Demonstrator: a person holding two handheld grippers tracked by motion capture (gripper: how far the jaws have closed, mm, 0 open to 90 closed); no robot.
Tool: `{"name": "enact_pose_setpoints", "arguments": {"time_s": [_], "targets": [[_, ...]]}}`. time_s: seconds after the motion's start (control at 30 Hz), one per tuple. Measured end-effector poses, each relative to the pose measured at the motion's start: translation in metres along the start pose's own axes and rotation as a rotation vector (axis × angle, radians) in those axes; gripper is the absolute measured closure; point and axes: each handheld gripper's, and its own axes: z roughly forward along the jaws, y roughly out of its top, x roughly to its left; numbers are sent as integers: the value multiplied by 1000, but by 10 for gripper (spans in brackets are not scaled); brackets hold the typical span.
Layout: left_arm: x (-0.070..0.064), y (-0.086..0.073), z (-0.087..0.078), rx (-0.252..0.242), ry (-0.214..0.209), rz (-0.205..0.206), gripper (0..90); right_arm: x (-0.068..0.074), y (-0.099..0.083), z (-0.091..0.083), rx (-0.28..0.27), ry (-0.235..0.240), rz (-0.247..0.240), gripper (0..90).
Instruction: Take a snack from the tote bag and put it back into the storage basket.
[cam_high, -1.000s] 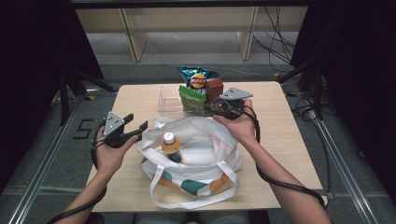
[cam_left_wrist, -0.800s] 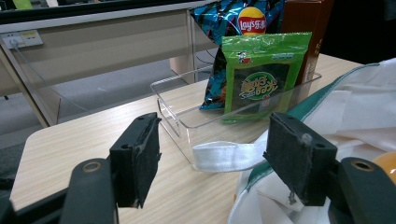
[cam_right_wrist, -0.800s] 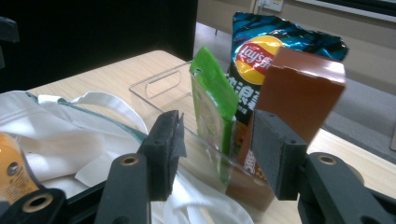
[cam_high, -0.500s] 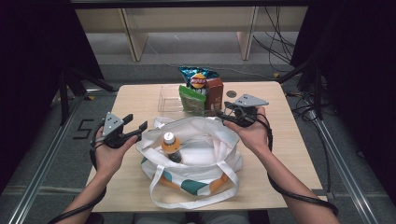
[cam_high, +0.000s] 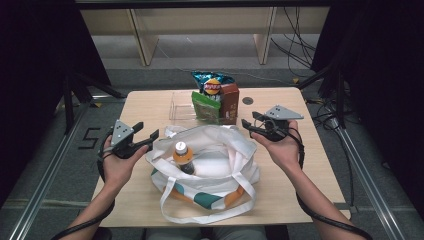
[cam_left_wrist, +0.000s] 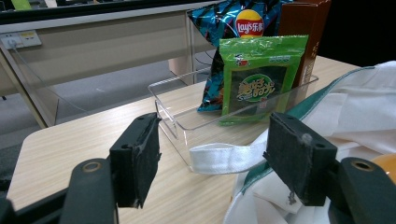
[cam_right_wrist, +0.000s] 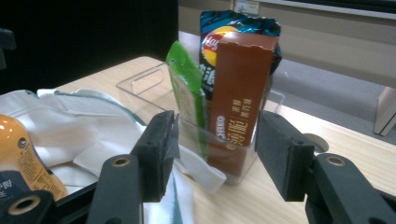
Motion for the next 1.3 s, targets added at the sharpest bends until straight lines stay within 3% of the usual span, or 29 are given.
{"name": "enact_pose_setpoints", "arguments": {"time_s": [0.27,0.43,0.53,0.57,0.7,0.83,0.87,0.9,1.1,1.2,1.27,1.3], "targets": [[0,2,2,-21,-17,-6,340,-8,-5,-10,-17,-41,16,473],[0,2,0,-8,-6,0,339,-8,-15,-22,6,-29,42,468],[-2,3,0,-11,-4,2,339,-9,-21,-29,-7,-41,37,467],[-2,4,0,-12,-6,2,339,-7,-23,-32,5,-43,70,466],[-4,3,1,-14,-15,4,339,-7,-30,-42,8,-46,77,465],[-3,3,-1,-7,-7,3,339,-10,-31,-44,-10,-43,66,464],[-4,3,-1,-9,-8,1,339,-9,-29,-45,0,-50,95,464],[-4,3,-2,-10,-8,-2,340,-12,-28,-44,-15,-53,62,464],[-3,3,-3,-23,-23,-20,343,-11,-29,-42,-17,-54,74,464],[-4,4,-4,-20,-26,-21,347,-13,-31,-41,-13,-56,50,465],[-5,4,-5,-34,-36,-23,350,-14,-31,-41,-3,-65,49,465],[-6,5,-6,-30,-37,-20,351,-13,-32,-41,-1,-67,71,464]]}}
